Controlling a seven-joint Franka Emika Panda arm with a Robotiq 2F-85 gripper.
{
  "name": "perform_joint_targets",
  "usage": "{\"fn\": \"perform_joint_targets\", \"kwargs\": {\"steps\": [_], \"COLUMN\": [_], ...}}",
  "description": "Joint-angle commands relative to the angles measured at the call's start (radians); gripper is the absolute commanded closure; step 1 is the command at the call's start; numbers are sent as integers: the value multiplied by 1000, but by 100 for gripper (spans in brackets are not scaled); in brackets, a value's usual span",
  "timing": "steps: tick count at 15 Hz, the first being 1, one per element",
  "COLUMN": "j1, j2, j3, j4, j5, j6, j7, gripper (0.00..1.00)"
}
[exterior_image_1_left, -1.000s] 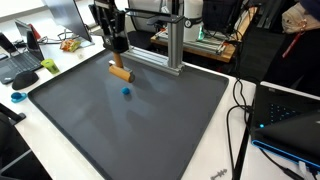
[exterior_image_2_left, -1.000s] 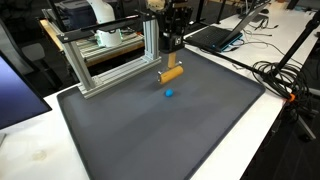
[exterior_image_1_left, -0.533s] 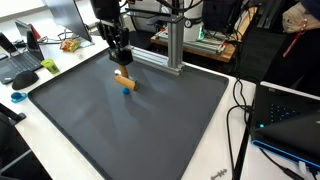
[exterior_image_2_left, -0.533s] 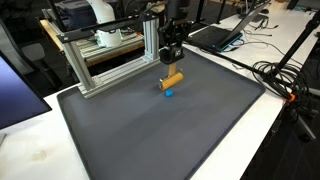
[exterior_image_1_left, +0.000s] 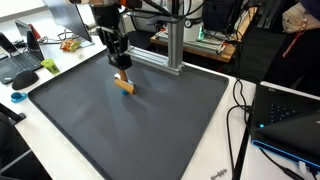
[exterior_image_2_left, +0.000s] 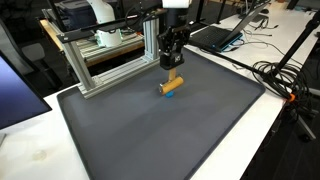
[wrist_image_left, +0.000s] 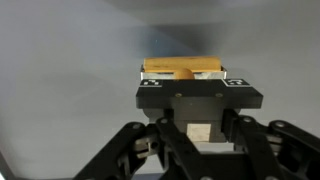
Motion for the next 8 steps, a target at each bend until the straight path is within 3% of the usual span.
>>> {"fn": "perform_joint_targets", "kwargs": {"steps": [1, 8], "j1": [-5, 0], "j2": [2, 22], "j3": [-7, -19], "j4": [-8, -3], "j5": [20, -1], "j6": [21, -9], "j7": [-22, -7], "gripper": [78, 78]}}
